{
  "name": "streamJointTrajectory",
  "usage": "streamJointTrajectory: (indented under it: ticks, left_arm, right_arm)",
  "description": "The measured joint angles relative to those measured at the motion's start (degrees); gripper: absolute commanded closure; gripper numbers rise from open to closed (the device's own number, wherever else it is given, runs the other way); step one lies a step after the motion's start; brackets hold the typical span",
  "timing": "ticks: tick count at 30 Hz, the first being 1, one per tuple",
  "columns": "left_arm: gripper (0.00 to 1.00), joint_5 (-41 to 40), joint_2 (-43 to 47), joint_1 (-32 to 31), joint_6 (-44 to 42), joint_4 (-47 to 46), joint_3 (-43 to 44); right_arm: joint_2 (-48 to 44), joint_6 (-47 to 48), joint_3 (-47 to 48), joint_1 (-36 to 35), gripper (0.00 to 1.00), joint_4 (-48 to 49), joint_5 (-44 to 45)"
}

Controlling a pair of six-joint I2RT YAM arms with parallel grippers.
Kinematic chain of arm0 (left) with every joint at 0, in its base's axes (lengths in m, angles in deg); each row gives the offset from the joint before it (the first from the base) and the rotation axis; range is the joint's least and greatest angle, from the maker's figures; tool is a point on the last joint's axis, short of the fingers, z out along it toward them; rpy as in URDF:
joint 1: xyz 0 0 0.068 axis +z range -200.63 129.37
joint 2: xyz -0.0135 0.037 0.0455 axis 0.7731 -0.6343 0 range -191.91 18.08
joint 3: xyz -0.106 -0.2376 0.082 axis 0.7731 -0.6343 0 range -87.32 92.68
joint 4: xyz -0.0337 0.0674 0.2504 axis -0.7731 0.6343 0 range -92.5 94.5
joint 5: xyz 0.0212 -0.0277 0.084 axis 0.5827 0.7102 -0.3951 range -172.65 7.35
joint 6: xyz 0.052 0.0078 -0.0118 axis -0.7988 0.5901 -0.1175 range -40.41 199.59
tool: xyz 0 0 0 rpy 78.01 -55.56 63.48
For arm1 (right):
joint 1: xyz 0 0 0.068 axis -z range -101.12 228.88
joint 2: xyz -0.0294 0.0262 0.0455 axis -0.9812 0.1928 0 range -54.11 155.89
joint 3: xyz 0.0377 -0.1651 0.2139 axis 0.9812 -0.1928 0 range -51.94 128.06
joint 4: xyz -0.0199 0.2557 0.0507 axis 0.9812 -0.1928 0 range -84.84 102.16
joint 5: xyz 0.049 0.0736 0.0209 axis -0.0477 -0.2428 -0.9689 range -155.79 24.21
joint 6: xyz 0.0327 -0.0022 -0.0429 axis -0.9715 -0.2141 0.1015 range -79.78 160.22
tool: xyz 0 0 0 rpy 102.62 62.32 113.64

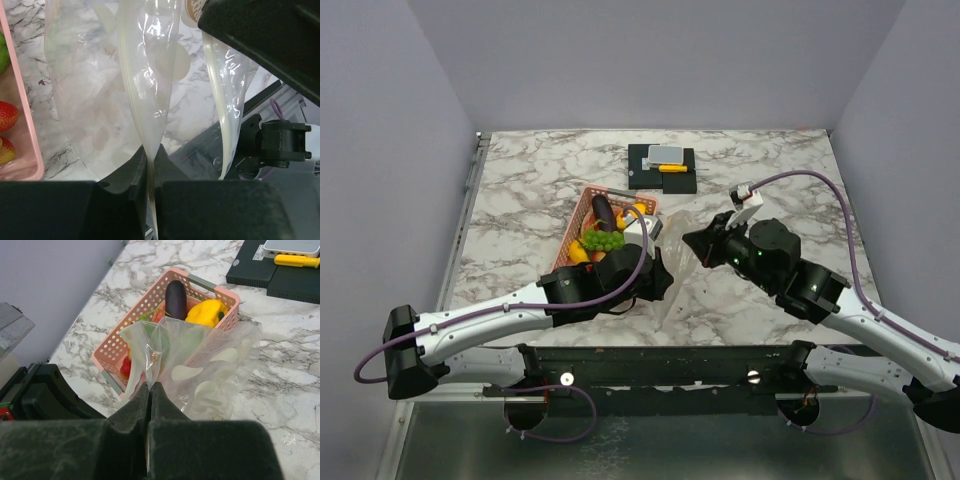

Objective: Place the food in the zip-top bag and seal the zipper
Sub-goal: Open the zipper of the food storage bag.

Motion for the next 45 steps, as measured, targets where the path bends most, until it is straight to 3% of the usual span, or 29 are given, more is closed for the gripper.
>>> streamJointTrajectory:
  ticks: [12, 26, 30, 33, 35, 38, 45]
  left_arm:
    - [1.0, -1.55, 4.13, 0.0, -0.63, 0.13, 0.02]
    - [1.0, -10.49, 5.64, 0.0, -0.87, 5.92, 2.05]
    - [1.0, -11.98, 5.16, 0.0, -0.85, 7.91, 3.8]
    - [1.0, -12.13, 3.74, 0.0, -0.85, 8.31, 4.57]
    - [1.0, -12.11, 2.29, 0.0, -0.85, 8.35, 4.76]
    - [1.0, -12.09, 0.35, 0.0, -0.85, 8.87, 4.76]
    - [1.0, -12.13, -1.05, 0.0, -0.79, 9.77, 5.03]
  right_arm:
    - [-0.09, -1.14, -1.31, 0.0, 0.99, -3.45, 2.99]
    - [-7.1, -3.13, -6.62, 0.0, 0.99, -9.86, 4.61]
    - [-10.51, -4.66, -8.11, 0.0, 0.84, -12.52, 5.33]
    - [-12.74, -5.75, -8.31, 0.0, 0.63, -13.51, 5.33]
    - [-13.9, -6.29, -8.26, 0.0, 0.55, -13.7, 5.33]
    - [-14.78, -6.84, -7.5, 0.0, 0.48, -14.64, 5.11]
    - [-14.27, -8.66, -2.78, 0.0, 0.43, -17.29, 3.04]
